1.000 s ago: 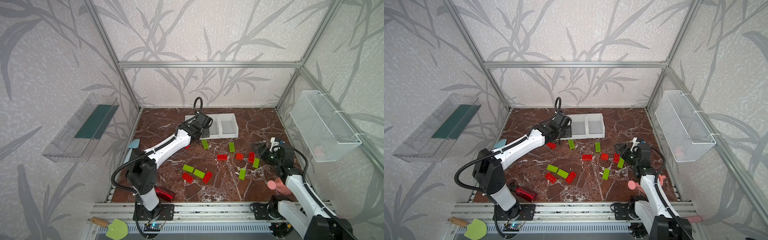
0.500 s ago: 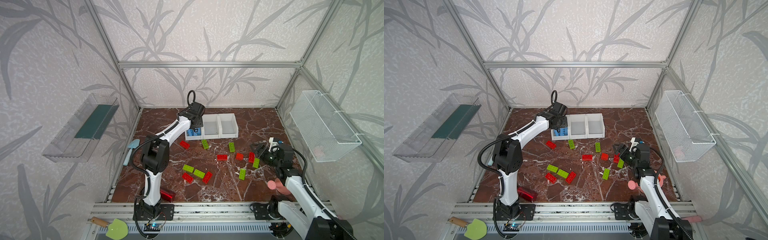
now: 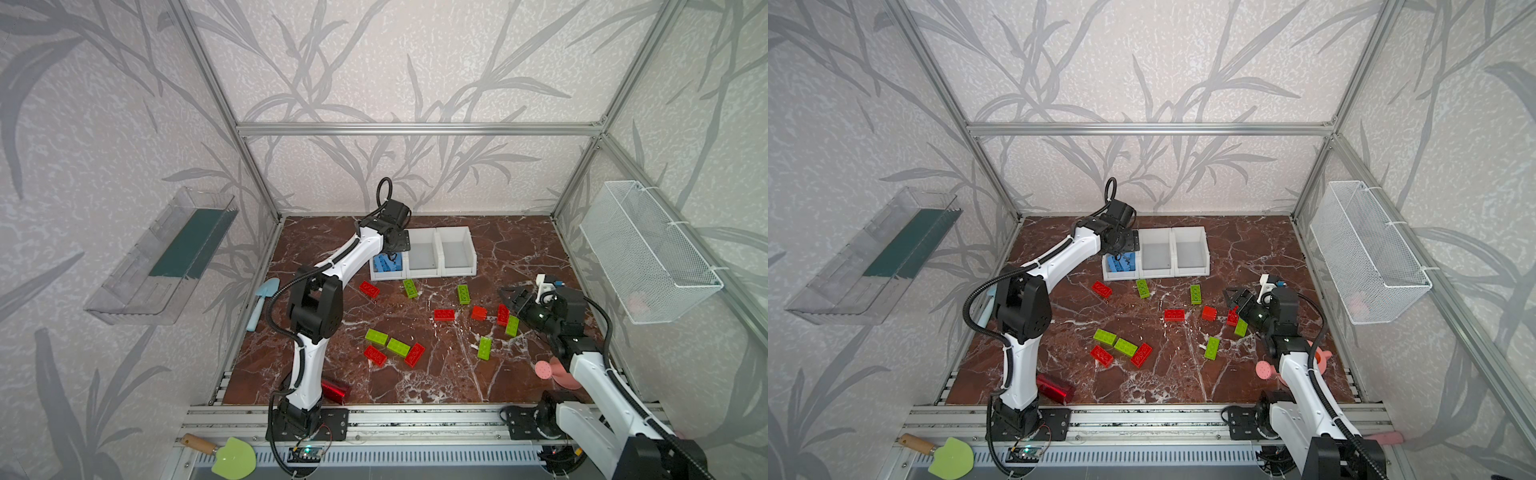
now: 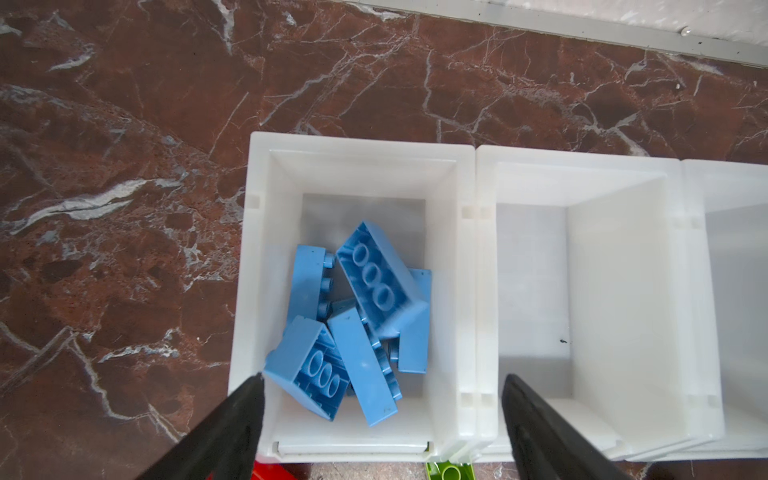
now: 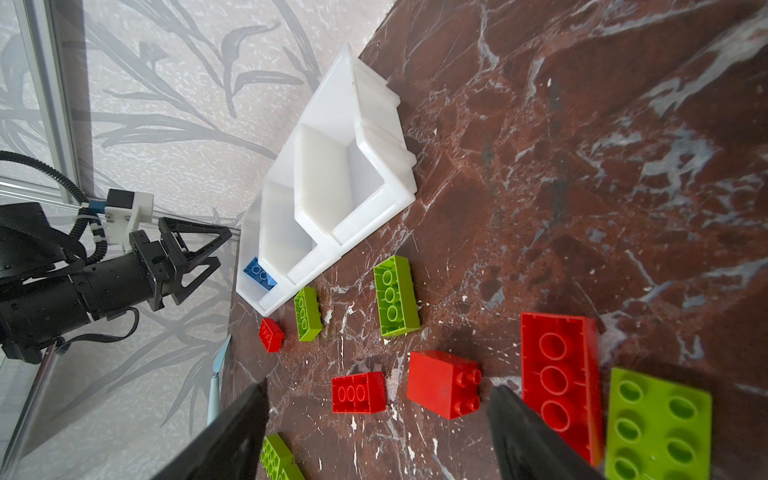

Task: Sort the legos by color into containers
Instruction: 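Withdraw the left arm while the right gripper reaches to a red brick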

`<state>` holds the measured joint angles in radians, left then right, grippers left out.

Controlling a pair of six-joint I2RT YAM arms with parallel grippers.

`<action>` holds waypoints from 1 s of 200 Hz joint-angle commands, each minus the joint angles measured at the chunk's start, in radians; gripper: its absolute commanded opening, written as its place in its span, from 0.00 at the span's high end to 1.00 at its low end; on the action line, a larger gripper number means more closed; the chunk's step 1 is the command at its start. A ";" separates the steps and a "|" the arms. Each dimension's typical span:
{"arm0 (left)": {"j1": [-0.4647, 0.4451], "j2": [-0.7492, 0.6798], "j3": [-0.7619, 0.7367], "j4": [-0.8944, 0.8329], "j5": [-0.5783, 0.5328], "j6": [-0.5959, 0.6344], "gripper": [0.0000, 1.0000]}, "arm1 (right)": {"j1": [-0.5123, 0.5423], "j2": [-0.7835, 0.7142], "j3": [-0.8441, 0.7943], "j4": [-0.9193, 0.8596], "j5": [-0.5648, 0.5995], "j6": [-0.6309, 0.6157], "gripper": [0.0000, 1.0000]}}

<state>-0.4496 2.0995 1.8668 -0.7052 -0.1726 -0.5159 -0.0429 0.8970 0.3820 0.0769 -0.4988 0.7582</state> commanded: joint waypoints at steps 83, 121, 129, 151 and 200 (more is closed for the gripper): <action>-0.024 -0.548 -0.360 0.056 0.076 -0.055 0.09 | 0.341 0.050 0.256 -0.312 0.246 -0.258 0.16; -0.031 -0.769 -0.505 0.055 0.146 -0.055 0.09 | 0.507 0.124 0.340 -0.370 0.357 -0.319 0.16; -0.031 -0.817 -0.530 0.046 0.158 -0.044 0.09 | 0.540 0.155 0.364 -0.388 0.376 -0.336 0.16; -0.033 -0.931 -0.581 -0.002 0.173 -0.007 0.09 | 0.624 0.272 0.436 -0.438 0.430 -0.372 0.17; -0.032 -1.170 -0.739 -0.076 0.150 0.081 0.09 | 0.743 0.466 0.482 -0.436 0.614 -0.286 0.18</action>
<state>-0.4778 1.0157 1.1923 -0.7120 -0.0196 -0.4942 0.6628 1.3205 0.8764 -0.3519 -0.0090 0.4377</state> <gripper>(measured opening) 0.909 0.817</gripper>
